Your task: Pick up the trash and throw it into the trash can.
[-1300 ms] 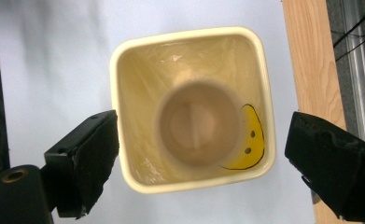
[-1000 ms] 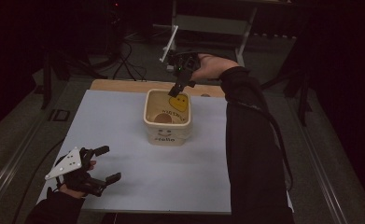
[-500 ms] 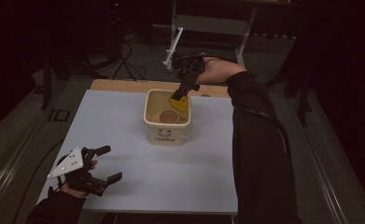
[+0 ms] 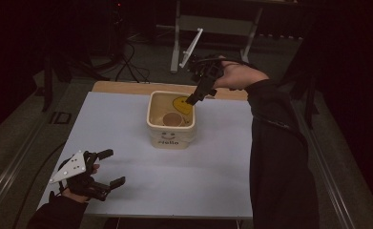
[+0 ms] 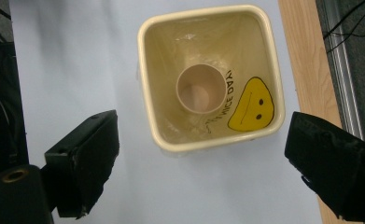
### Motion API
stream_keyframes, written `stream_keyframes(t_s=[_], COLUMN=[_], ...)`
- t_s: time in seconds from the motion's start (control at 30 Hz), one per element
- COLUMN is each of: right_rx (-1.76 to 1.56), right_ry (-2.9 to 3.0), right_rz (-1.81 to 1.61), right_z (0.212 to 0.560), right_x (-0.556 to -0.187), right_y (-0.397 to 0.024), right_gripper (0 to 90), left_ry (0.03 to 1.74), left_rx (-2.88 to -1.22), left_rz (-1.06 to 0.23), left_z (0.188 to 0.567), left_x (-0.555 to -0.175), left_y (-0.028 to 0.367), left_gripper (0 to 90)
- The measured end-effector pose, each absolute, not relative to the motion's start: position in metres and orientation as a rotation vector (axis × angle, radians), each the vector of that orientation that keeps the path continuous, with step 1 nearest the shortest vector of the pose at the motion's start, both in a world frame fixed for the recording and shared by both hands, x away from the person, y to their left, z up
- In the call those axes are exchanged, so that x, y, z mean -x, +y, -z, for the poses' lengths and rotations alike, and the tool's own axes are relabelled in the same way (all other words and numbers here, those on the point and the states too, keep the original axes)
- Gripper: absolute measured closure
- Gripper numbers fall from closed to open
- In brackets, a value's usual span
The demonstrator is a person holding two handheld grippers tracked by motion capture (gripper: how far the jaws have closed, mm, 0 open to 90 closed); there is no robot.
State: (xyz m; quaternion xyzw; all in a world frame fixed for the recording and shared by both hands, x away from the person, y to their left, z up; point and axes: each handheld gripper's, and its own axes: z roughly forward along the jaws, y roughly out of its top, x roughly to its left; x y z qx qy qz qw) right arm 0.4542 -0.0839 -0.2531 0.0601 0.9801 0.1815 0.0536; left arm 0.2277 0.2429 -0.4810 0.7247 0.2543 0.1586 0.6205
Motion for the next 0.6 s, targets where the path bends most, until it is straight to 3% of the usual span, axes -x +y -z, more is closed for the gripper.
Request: stream_keyframes(t_s=[0.6], right_rx=[-0.248], right_ry=[3.022], right_rz=[-0.572], right_z=[0.289], right_x=[-0.440], right_y=[-0.122], right_gripper=[10.1], left_ry=[0.588], left_rx=[-1.669], left_rz=[-0.362], left_z=[0.482], left_x=[-0.229], left_y=[0.241], left_gripper=[0.4])
